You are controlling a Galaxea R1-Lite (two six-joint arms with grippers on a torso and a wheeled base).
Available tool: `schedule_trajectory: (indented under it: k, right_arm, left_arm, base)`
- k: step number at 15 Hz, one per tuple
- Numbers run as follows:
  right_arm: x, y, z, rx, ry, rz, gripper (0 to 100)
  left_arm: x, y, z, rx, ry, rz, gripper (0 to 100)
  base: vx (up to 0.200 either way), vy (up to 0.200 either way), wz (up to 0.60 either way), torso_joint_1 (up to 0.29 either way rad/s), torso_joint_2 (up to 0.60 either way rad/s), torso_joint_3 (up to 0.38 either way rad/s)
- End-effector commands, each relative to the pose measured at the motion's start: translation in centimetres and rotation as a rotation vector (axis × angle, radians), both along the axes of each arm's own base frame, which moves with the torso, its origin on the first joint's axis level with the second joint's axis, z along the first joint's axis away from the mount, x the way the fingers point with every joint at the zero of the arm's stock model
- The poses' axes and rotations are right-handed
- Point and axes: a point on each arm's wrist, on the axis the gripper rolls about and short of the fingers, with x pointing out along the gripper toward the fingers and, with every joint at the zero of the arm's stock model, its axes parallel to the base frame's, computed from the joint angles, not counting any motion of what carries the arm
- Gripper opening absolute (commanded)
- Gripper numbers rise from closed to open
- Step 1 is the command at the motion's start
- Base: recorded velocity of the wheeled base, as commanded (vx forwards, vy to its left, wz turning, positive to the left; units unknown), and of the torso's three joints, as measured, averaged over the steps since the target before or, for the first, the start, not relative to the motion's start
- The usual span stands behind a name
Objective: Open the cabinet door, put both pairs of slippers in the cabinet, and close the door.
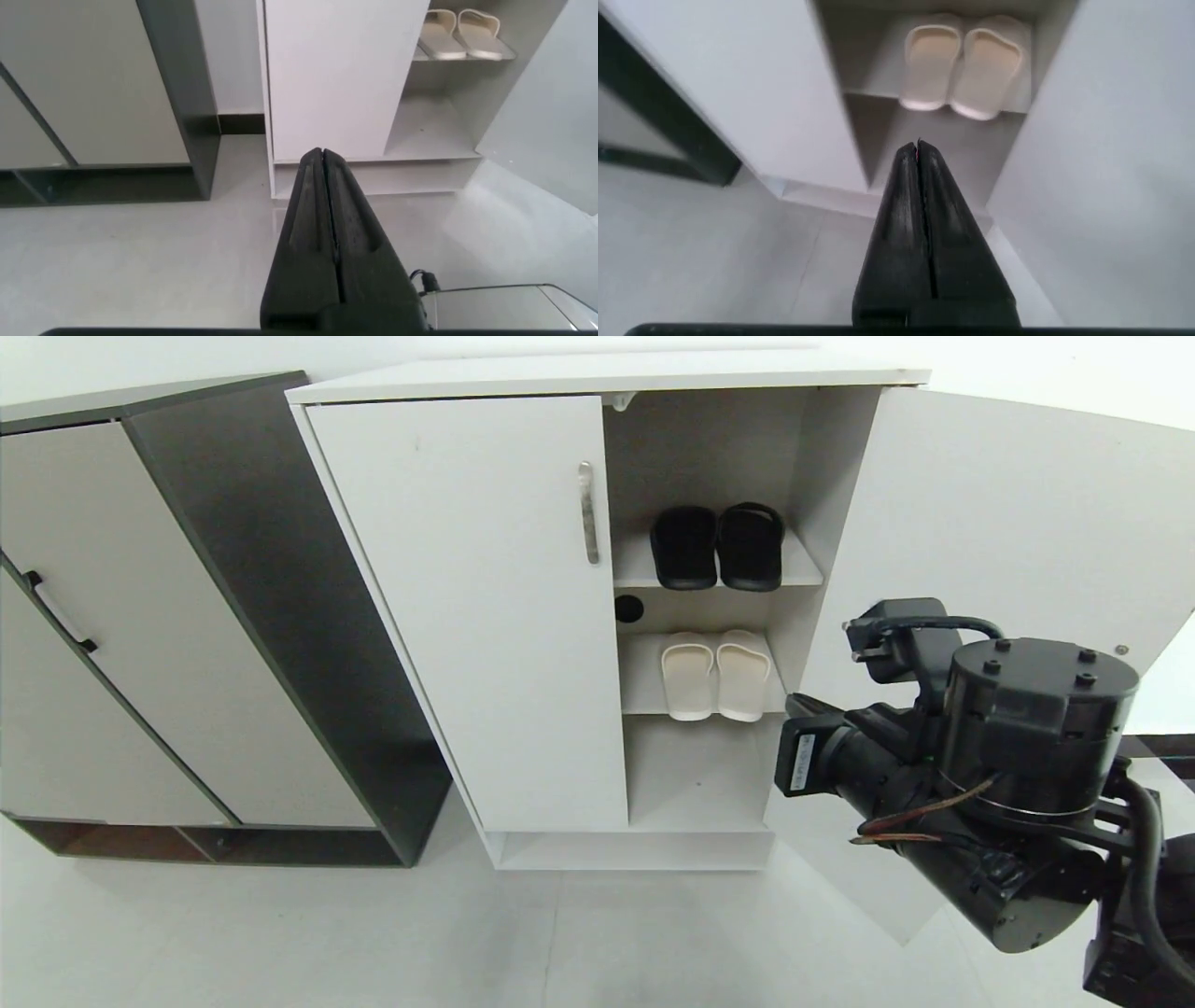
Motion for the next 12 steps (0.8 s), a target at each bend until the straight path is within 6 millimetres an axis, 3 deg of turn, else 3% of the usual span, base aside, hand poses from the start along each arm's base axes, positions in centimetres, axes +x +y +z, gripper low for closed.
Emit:
schedule_trajectory:
  k: [1,8,12]
  right_arm:
    - [0.4,0.0,-0.4,-0.011,-0.012,-0.01,0]
    - [0.5,0.0,-1.1,-0.022,-0.06,-0.004,0]
    - [1.0,-0.2,-1.5,-0.032,-0.051,-0.026,0]
  left_arm:
    - [0.0,0.0,0.0,0.0,0.0,0.001,0]
    - [0.0,0.0,0.0,0.0,0.002,0.001,0]
    - [0.0,0.0,0.0,0.0,0.0,0.001,0]
  base:
    - [0.0,0.0,0.0,0.0,0.0,0.0]
    - [0.0,0.0,0.0,0.0,0.0,0.0]
    - [0.0,0.0,0.0,0.152,-0.11,-0.126]
